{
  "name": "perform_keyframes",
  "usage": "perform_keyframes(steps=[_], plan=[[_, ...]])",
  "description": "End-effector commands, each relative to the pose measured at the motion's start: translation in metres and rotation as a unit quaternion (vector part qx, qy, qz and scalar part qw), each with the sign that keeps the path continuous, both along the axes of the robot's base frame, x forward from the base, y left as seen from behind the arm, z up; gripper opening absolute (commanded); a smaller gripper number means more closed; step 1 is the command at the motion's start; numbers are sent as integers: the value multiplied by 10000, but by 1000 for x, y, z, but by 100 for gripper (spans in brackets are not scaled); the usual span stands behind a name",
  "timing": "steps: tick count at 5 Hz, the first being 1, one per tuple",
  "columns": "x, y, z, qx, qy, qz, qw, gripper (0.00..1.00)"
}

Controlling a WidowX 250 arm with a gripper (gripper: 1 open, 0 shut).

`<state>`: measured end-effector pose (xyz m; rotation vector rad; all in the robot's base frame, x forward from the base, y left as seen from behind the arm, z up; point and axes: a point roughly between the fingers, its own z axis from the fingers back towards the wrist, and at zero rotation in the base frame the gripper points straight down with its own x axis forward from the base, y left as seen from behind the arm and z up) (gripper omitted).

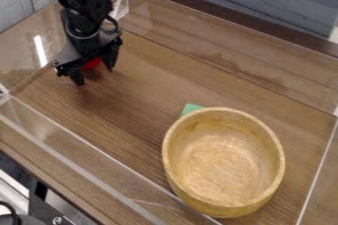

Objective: Move the red object to the left side of the table

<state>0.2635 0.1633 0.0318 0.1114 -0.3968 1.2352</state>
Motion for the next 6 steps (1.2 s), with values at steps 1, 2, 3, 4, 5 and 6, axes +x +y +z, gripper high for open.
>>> perform_keyframes(steps=[1, 2, 3, 4, 5, 6], plan=[[11, 3, 9, 104, 15, -40, 9999, 0], [11, 1, 6, 54, 232, -48, 9997, 100], [12, 3, 6, -64, 447, 211, 9988, 100], [15, 2, 10, -263, 665, 493, 9962, 0], [22, -3, 4, -372, 849, 686, 9933, 0], [28, -7, 0, -558, 1030, 897, 9891, 0]])
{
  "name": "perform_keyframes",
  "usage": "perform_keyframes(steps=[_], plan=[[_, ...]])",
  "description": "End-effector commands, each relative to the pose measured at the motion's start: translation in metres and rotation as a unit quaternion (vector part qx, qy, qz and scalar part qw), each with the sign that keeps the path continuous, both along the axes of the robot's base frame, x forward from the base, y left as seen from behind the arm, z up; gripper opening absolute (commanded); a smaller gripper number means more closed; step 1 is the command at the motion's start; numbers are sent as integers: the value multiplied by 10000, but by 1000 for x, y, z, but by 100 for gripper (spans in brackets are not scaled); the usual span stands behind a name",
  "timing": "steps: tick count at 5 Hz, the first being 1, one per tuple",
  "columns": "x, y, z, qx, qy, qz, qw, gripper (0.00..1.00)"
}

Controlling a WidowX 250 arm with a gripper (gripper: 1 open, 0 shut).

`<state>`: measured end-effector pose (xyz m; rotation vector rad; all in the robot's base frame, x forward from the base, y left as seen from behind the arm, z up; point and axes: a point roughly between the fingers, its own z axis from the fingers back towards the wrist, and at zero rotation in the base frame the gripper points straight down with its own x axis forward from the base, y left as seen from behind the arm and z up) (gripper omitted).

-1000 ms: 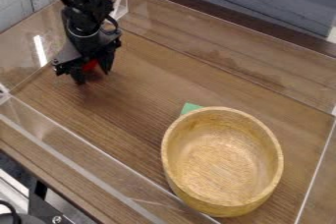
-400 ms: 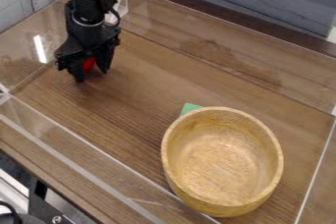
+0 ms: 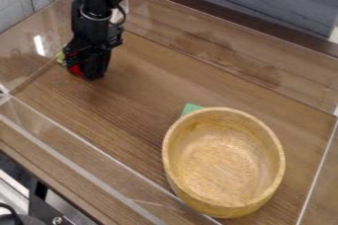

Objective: Move the red object to the left side of the table

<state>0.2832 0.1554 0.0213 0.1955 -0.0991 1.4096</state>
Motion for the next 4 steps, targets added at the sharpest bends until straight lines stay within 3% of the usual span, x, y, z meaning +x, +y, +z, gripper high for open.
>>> perform_keyframes(steps=[1, 2, 3, 4], plan=[[10, 2, 8, -164, -56, 315, 9994, 0], [11, 2, 7, -384, 21, 638, 9972, 0], [13, 4, 15, -496, 93, 241, 9984, 100], [16, 4, 25, -690, 162, -142, 9974, 100]])
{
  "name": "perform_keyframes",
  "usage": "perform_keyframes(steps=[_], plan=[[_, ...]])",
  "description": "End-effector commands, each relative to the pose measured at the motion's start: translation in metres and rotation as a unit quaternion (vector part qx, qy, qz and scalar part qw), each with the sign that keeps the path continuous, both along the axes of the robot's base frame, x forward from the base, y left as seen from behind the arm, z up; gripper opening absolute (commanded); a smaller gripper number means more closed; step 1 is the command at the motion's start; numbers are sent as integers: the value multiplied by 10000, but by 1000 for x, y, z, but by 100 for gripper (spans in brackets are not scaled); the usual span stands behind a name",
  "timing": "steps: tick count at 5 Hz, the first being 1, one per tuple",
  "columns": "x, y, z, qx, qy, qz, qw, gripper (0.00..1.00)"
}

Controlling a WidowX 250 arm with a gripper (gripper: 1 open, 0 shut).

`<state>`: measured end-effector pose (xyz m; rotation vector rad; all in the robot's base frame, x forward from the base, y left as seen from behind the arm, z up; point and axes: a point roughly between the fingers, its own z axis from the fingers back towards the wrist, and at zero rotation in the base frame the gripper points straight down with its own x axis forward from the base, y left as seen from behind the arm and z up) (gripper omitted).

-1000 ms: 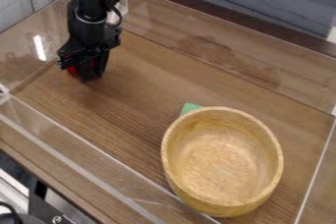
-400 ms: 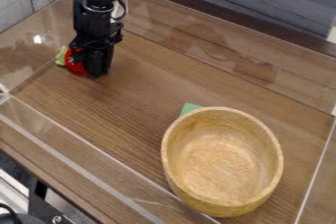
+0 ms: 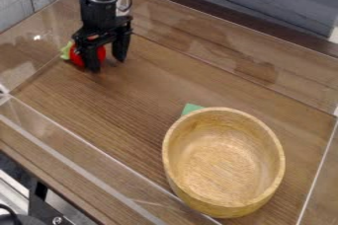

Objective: Move the red object to the left side of the table

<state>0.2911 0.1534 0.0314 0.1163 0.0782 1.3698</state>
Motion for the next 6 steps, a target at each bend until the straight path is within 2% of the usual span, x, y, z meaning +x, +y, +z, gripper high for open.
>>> perform_keyframes(steps=[1, 2, 4, 5, 6], plan=[[7, -3, 23, -26, -168, 454, 9988, 100], [7, -12, 31, -177, -107, 879, 9959, 100], [33, -45, 54, -554, 8, 126, 9984, 100], [39, -56, 63, -674, 69, -233, 9974, 100], [43, -55, 71, -791, 92, -414, 9960, 100]])
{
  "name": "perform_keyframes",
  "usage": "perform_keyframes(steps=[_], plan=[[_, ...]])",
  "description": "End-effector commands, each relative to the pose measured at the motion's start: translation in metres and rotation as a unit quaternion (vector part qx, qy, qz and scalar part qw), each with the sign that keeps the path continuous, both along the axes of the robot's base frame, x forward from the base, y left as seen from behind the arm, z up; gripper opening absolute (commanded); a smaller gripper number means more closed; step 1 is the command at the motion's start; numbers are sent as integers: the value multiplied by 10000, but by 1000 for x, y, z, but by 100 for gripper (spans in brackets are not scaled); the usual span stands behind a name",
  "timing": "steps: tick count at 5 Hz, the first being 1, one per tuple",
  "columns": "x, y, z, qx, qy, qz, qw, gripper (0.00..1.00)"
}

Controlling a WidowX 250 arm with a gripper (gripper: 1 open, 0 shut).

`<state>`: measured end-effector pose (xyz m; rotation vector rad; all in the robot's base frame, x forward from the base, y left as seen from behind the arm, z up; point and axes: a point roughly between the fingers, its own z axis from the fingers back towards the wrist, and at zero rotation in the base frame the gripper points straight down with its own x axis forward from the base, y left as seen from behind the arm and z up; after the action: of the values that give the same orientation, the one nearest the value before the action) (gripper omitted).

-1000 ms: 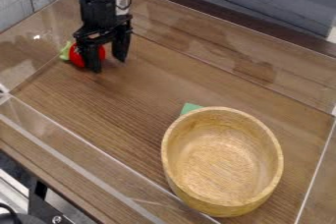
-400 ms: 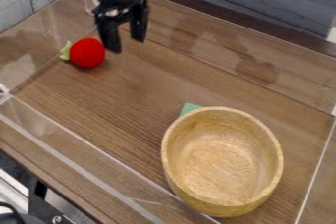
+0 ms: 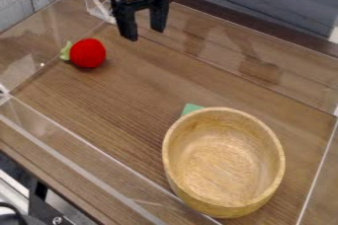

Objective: Move the red object to the left side of the table

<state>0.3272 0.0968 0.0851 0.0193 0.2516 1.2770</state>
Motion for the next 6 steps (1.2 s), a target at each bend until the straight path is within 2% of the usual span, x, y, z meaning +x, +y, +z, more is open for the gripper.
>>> perform_keyframes(steps=[1, 2, 4, 6], plan=[[12, -3, 18, 15, -266, 83, 9996, 100], [16, -6, 17, 0, -259, 134, 9996, 100], [17, 4, 2, 2, -250, 325, 9992, 100], [12, 18, -3, -69, -277, 854, 9959, 100]])
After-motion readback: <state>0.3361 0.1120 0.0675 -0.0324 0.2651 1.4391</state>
